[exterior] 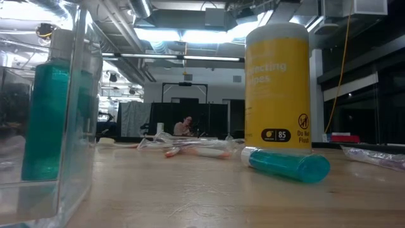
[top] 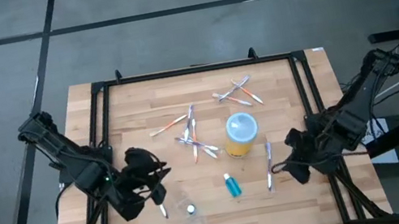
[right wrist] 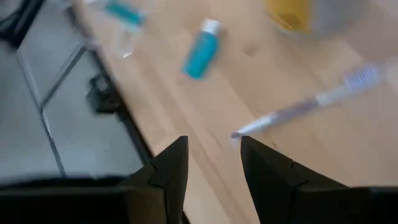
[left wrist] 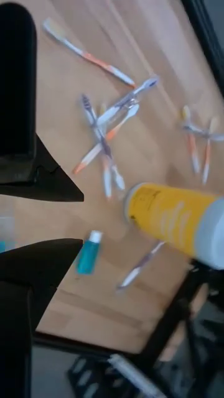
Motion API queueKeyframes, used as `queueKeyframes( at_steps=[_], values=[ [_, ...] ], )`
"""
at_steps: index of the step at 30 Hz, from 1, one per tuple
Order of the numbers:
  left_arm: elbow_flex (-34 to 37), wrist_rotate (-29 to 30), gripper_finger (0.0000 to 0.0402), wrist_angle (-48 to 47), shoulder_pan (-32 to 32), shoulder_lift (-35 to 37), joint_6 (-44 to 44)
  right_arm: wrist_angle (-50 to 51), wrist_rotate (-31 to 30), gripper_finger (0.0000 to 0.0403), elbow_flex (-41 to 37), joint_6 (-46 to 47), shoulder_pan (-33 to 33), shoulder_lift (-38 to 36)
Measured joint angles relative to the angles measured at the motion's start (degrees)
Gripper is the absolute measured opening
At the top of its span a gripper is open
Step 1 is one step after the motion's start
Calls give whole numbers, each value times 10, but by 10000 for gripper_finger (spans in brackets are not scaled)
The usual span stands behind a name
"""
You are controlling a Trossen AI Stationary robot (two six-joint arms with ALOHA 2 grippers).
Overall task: Pick & Place toothbrushing station
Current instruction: Put the mouthwash bottle into the middle part of the transparent organizer
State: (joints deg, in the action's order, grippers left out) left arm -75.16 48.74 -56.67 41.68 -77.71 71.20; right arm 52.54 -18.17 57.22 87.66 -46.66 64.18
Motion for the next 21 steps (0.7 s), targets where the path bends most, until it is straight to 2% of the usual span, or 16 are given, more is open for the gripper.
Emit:
queueKeyframes(
  at_steps=[4, 7, 9, 15, 21],
  values=[
    [0, 62, 102, 3, -2, -2, 21, 6, -24, 151, -45, 199, 2, 0],
    [0, 97, 102, 3, -2, -2, 24, 44, -76, 151, -73, 299, 11, 0],
    [0, 117, 102, 3, -2, -2, 25, 69, -85, 151, -102, 346, 25, 0],
    [0, 137, 102, 14, -6, -2, 5, -41, -40, 151, -199, 323, 89, -31],
    [0, 148, 102, 28, -6, -2, -6, -113, -14, 151, -257, 285, 154, -54]
  ],
)
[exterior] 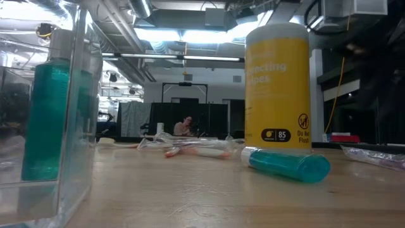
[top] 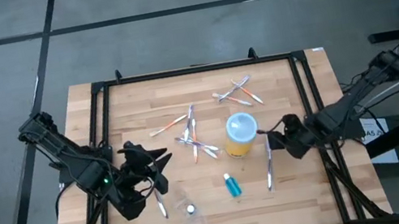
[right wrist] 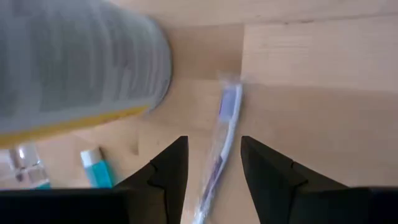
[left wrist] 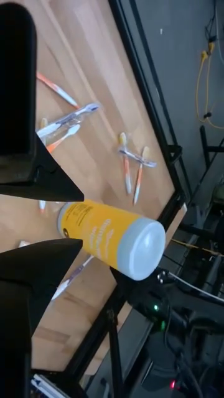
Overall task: Pick & Place toothbrushing station
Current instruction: Put the mouthwash bottle into the middle part of the transparent organizer
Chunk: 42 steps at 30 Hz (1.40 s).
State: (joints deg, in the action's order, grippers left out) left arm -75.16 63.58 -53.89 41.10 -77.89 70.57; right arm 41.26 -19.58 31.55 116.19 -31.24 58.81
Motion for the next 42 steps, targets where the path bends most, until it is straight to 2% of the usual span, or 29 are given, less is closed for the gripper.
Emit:
queueKeyframes(
  at_steps=[4, 13, 19, 23, 25, 28, 30, 32, 38, 42],
  values=[
    [0, 1, 102, 1, 0, 0, -9, -4, 42, 151, -22, -42, 43, 0],
    [0, 1, 102, 1, 0, 0, -13, -35, 57, 151, -48, -109, 112, 1],
    [0, -1, 102, 1, 0, 0, -13, -50, 70, 151, -48, -151, 139, 1],
    [0, -1, 102, 1, 0, 0, -10, -53, 70, 151, -44, -164, 134, 2],
    [0, -2, 102, 1, 0, 0, -9, -52, 53, 151, -30, -169, 119, 1],
    [0, -12, 102, 1, 0, 0, -9, -52, -24, 151, 6, -187, 86, -19],
    [-1, -36, 102, 0, 0, 0, -18, -46, -72, 151, 37, -199, 67, -31],
    [-1, -76, 102, -4, -3, 0, -28, -20, -91, 151, 70, -212, 54, -38],
    [-1, -197, 102, -6, -40, -26, -30, 27, -85, 151, 160, -286, 8, -33],
    [-1, -305, 103, 18, -76, -69, -51, 28, -89, 151, 196, -312, -38, -17]
  ],
)
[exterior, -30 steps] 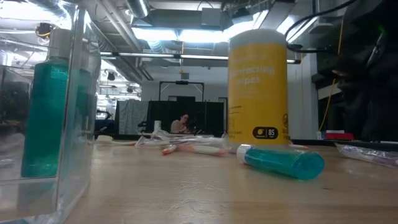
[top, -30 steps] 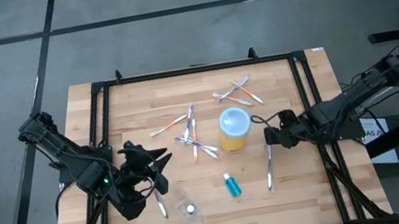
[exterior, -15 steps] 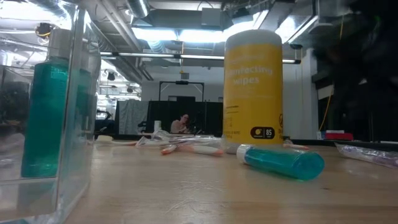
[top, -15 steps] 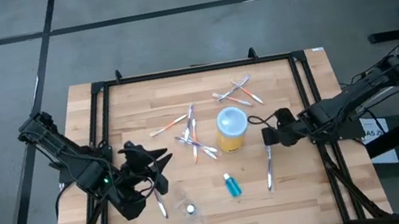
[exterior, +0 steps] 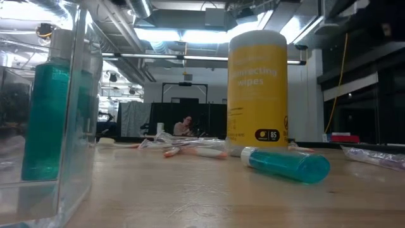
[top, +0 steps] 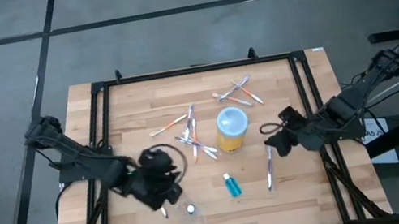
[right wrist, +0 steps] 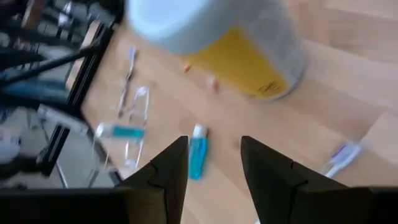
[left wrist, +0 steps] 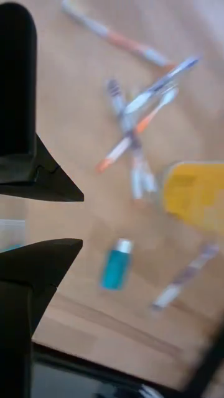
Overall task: Pick & Place toothbrushing station
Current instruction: Put the mouthwash bottle into the middle part of the transparent organizer
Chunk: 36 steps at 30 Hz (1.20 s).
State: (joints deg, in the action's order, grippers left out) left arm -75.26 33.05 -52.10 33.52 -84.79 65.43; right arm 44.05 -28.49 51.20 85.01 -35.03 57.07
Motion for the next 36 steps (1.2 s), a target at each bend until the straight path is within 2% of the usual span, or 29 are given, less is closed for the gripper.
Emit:
queueKeyframes(
  at_steps=[7, 12, 16, 24, 30, 36],
  values=[
    [0, -129, 118, 207, -66, -69, -13, 6, -5, 151, 18, 30, -50, 25],
    [0, -204, 129, 241, -115, -106, 117, -4, -7, 151, 18, 48, -76, 26],
    [0, -248, 134, 261, -137, -135, 175, -28, -8, 151, 18, 42, -98, 26],
    [-9, -248, 134, 321, -158, -190, 264, -61, -1, 151, 18, -24, -142, 26],
    [-66, -279, 134, 326, -177, -261, 325, -114, 28, 151, 18, -100, -159, 24],
    [-134, -283, 134, 297, -194, -326, 369, -133, 73, 151, 18, -155, -166, 24]
  ],
)
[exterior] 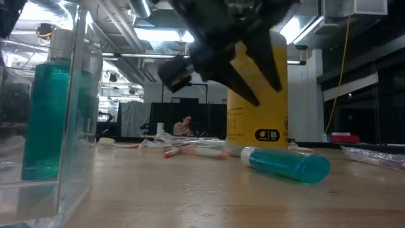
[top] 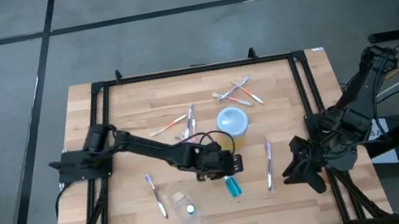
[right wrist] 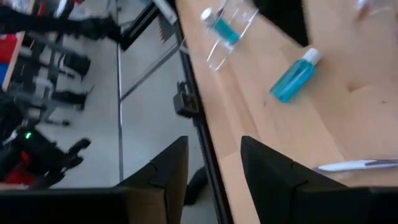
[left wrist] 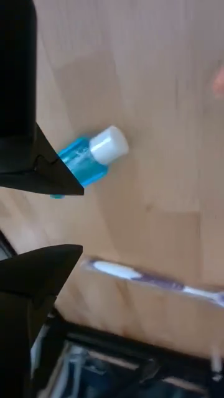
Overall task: Pick & Place toothbrushing station
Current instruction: Put the mouthwash bottle into the middle part of the transparent organizer
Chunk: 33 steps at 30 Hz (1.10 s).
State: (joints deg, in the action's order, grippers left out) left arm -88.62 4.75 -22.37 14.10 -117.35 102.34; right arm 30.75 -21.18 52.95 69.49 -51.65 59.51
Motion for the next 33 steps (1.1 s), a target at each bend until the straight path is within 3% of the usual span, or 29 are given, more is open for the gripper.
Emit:
queueKeyframes(
  at_steps=[5, 12, 17, 33],
  values=[
    [-46, -5, 134, -58, 0, -32, 33, -15, 41, 151, 0, -29, -9, -2],
    [-62, 2, 134, -120, 5, -34, 85, -31, 43, 151, 0, -46, -23, -14],
    [-62, -34, 134, -101, 13, -47, 109, -47, 42, 151, 0, -61, -25, -15],
    [-61, -23, 134, -58, 19, -88, 149, -76, 36, 151, 0, -73, -25, -15]
  ],
)
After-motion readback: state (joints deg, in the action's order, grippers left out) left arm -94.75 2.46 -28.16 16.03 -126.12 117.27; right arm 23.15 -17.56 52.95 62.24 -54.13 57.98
